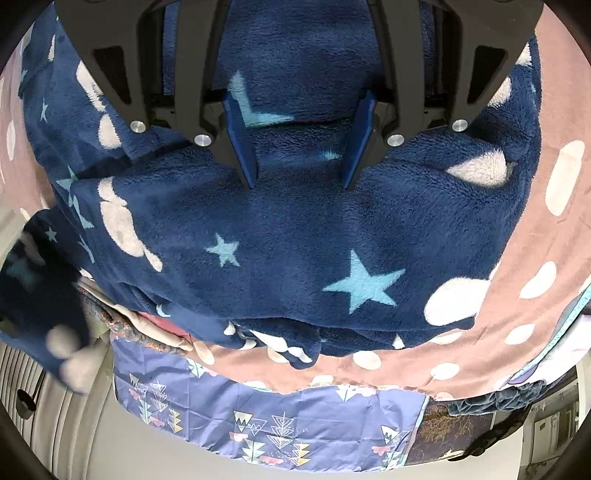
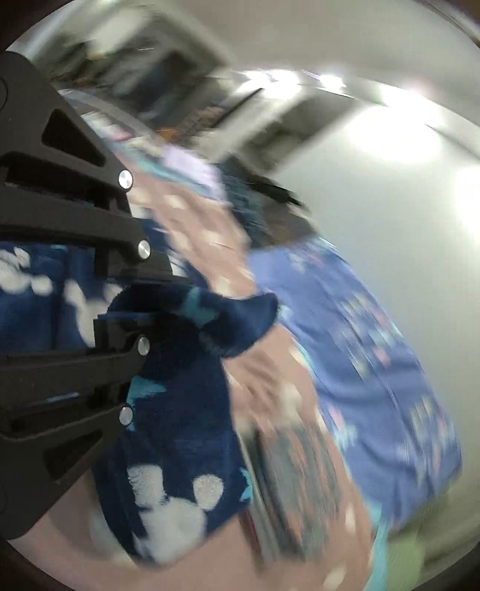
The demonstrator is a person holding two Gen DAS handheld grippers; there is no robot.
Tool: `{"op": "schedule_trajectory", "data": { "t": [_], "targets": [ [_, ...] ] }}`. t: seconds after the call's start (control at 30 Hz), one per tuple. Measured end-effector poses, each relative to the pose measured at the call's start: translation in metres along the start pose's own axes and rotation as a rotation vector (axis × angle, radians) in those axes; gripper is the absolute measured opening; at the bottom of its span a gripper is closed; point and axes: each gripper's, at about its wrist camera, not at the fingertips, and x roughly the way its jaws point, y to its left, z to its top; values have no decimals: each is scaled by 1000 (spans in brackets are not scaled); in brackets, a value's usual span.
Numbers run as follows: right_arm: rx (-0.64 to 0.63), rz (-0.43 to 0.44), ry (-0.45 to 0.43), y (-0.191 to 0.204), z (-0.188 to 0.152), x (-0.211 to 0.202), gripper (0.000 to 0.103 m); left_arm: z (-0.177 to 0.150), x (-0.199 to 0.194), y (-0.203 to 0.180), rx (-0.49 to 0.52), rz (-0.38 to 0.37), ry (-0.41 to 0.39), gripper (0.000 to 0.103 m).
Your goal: Fold small clothes
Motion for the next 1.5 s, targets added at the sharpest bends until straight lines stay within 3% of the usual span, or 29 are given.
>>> {"op": "schedule_trajectory", "data": {
  "t": [0.13, 0.23, 0.33, 0.37, 0.43, 0.5, 0.57, 0.63, 0.7, 0.8, 0.87, 0.9, 0.93, 0.97, 1.0, 1.03, 1.27, 1.3, 1.33, 1.4, 1.5],
  "targets": [
    [8, -12, 198, 12, -49, 67, 11, -1, 0, -1, -1, -2, -1, 50],
    [28, -42, 250, 3, -75, 82, 11, -1, -1, 0, -7, -12, -2, 50],
    [43, -33, 262, -2, -97, 78, 13, 1, -2, 1, -19, -28, -2, 52],
    [43, -29, 256, -5, -97, 79, 13, 2, -5, 1, -30, -43, -5, 57],
    [38, -24, 247, -7, -104, 79, 13, 8, -13, 0, -87, -152, -15, 59],
    [29, -27, 249, -5, -107, 79, 13, 16, -16, -4, -172, -348, 0, 62],
    [16, -27, 242, -5, -111, 71, 14, 24, -13, -15, -210, -449, 25, 78],
    [13, -17, 234, -3, -112, 70, 15, 31, -7, -33, -204, -457, 50, 88],
    [11, -4, 227, -3, -113, 66, 20, 36, 1, -52, -181, -460, 84, 88],
    [-11, 39, 213, 2, -114, 57, 36, 41, 13, -72, -163, -459, 142, 89],
    [-35, 53, 209, 7, -115, 54, 38, 42, 20, -74, -164, -435, 156, 89],
    [-44, 55, 208, 9, -115, 53, 38, 41, 24, -73, -173, -436, 159, 88],
    [-46, 55, 207, 9, -115, 53, 38, 40, 26, -73, -178, -444, 156, 71],
    [-43, 58, 205, 9, -114, 51, 39, 40, 26, -73, -168, -449, 154, 37],
    [-36, 65, 201, 7, -114, 49, 40, 41, 28, -74, -152, -463, 169, 21],
    [-26, 72, 196, 5, -113, 47, 43, 44, 27, -75, -144, -463, 175, 16],
    [14, 73, 87, -5, -105, 24, 49, 97, -39, -81, -13, -418, -19, 10],
    [32, 54, 75, -9, -105, 22, 51, 106, -50, -77, -6, -408, -51, 10],
    [52, 24, 71, -13, -105, 21, 62, 112, -59, -72, -8, -404, -74, 10],
    [125, -103, 92, -28, -105, 28, 59, 120, -77, -56, -19, -390, -114, 10],
    [202, -100, 124, -43, -104, 33, 54, 121, -94, -26, -27, -331, -143, 10]
  ]
}}
